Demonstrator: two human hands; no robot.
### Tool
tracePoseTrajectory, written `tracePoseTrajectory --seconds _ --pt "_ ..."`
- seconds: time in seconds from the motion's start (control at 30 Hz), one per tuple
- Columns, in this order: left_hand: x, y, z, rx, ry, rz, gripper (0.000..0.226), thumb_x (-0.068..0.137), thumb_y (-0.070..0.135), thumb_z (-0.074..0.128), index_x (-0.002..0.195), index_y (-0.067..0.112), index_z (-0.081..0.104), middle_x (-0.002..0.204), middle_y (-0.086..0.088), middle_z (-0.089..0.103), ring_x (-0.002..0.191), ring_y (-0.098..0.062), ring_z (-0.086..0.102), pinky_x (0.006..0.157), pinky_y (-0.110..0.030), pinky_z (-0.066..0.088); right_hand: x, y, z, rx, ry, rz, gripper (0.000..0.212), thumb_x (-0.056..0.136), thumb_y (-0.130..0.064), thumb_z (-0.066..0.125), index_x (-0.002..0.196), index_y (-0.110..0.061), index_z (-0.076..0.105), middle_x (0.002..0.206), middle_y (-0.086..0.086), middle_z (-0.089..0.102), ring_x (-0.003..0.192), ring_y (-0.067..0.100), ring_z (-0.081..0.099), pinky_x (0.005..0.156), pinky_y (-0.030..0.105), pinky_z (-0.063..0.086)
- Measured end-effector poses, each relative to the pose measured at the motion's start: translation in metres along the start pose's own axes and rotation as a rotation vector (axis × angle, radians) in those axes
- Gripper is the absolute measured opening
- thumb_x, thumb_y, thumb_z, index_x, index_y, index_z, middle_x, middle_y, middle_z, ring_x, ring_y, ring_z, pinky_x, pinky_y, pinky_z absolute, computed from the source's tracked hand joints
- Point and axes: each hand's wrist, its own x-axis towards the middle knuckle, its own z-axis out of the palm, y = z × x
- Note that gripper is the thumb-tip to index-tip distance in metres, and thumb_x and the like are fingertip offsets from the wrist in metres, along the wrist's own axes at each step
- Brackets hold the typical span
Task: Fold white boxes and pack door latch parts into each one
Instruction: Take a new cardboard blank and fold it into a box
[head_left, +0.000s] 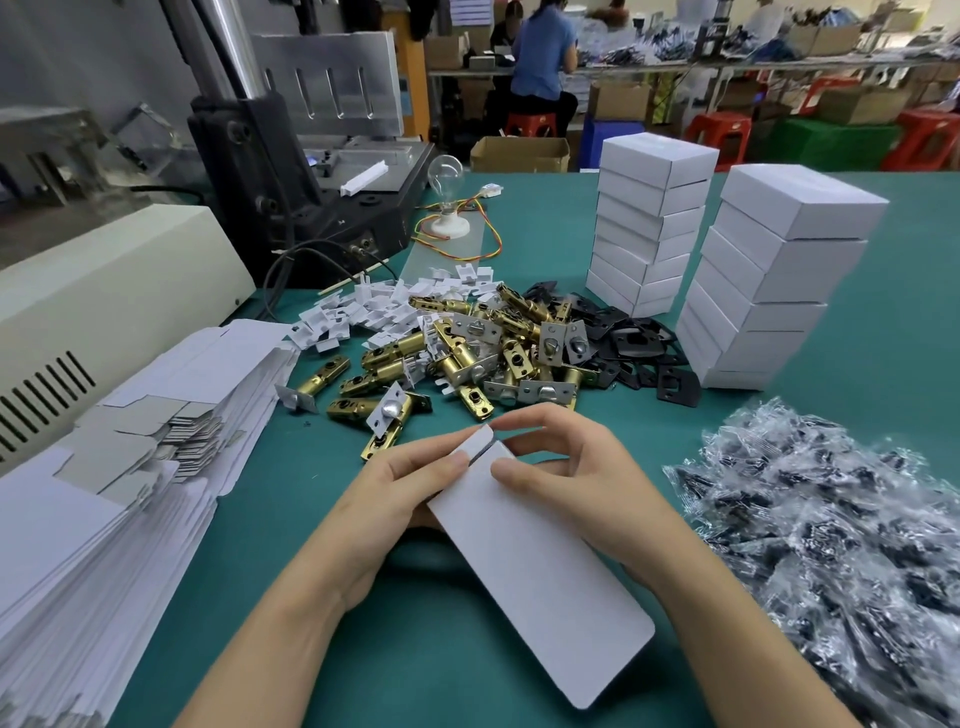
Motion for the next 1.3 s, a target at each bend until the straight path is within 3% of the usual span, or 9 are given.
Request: tracePoseTrajectory --seconds 0.17,0.33,0.5,0.7,0.87,1.0,1.1,1.2,1.3 --pt "0.0 -0.003 0.004 0.085 0.06 0.023 0.03 0.092 0.046 0.064 0.118 0.043 0.079 0.11 -0.001 0.081 0.094 -0.013 0.073 0.078 -0.025 0.062 0.0 0.003 -0.003 -0.003 0.023 -0.005 0.038 0.074 -0.044 0.079 0.111 -0.043 0.068 0.107 -0.011 0.075 0.082 0.02 0.078 0.073 0.042 0.063" --pt "0.0 -0.005 0.006 0.129 0.067 0.043 0.024 0.103 0.034 0.061 0.116 0.042 0.08 0.105 -0.002 0.081 0.09 -0.013 0.074 0.074 -0.024 0.061 0.001 0.005 -0.005 -0.03 0.021 -0.012 0.037 0.076 -0.043 0.079 0.112 -0.043 0.069 0.106 -0.011 0.076 0.083 0.018 0.078 0.072 0.039 0.063" --pt "0.001 -0.005 0.004 0.08 0.083 0.043 0.024 0.103 0.034 0.061 0.113 0.042 0.081 0.105 -0.007 0.081 0.09 -0.016 0.074 0.073 -0.023 0.061 0.001 0.003 -0.004 0.0 -0.006 -0.024 0.034 0.082 -0.033 0.08 0.113 -0.041 0.069 0.107 -0.007 0.076 0.082 0.021 0.078 0.068 0.036 0.062" --pt "0.002 -0.009 0.002 0.15 0.062 0.047 0.024 0.105 0.035 0.06 0.118 0.04 0.08 0.106 -0.014 0.079 0.088 -0.024 0.068 0.081 -0.042 0.057 0.001 0.003 -0.005 -0.016 -0.002 -0.014 0.03 0.081 -0.032 0.08 0.107 -0.039 0.068 0.106 -0.007 0.076 0.081 0.021 0.078 0.069 0.041 0.064" --pt "0.002 -0.011 0.002 0.221 0.059 0.119 0.023 0.106 0.041 0.059 0.119 0.049 0.077 0.103 -0.01 0.077 0.081 -0.013 0.065 0.07 -0.026 0.055 0.001 0.003 -0.004 -0.016 0.039 -0.015 0.03 0.078 -0.037 0.079 0.106 -0.041 0.067 0.105 -0.007 0.076 0.081 0.021 0.078 0.07 0.044 0.063" --pt "0.001 -0.013 0.006 0.309 0.019 0.154 0.034 0.098 0.049 0.053 0.125 0.054 0.072 0.104 0.004 0.076 0.079 -0.006 0.062 0.07 -0.028 0.058 0.0 0.002 -0.007 -0.105 0.065 -0.056 0.03 0.088 -0.035 0.078 0.114 -0.048 0.068 0.103 -0.013 0.076 0.077 0.014 0.076 0.07 0.036 0.062" --pt "-0.001 -0.013 0.007 0.376 0.004 0.173 0.033 0.1 0.046 0.052 0.127 0.055 0.07 0.101 0.011 0.076 0.081 -0.003 0.064 0.069 -0.024 0.056 0.0 0.001 -0.005 -0.173 0.071 -0.075 0.022 0.093 -0.03 0.075 0.108 -0.046 0.073 0.101 -0.013 0.076 0.08 0.01 0.075 0.074 0.035 0.062" --pt "0.0 -0.014 0.008 0.349 0.052 0.183 0.029 0.109 0.033 0.056 0.131 0.043 0.073 0.108 0.01 0.079 0.094 -0.007 0.073 0.075 -0.02 0.057 0.001 0.001 -0.004 -0.177 0.135 -0.07 0.012 0.093 -0.032 0.074 0.1 -0.042 0.074 0.098 -0.015 0.076 0.08 0.005 0.073 0.068 0.025 0.058" --pt "0.002 -0.013 0.01 0.255 0.13 0.158 0.028 0.107 0.023 0.058 0.128 0.03 0.076 0.108 0.004 0.081 0.096 -0.016 0.078 0.081 -0.026 0.061 0.0 -0.001 -0.005 -0.128 0.203 -0.057 0.011 0.093 -0.035 0.073 0.096 -0.046 0.073 0.093 -0.019 0.076 0.075 0.001 0.071 0.061 0.015 0.053"
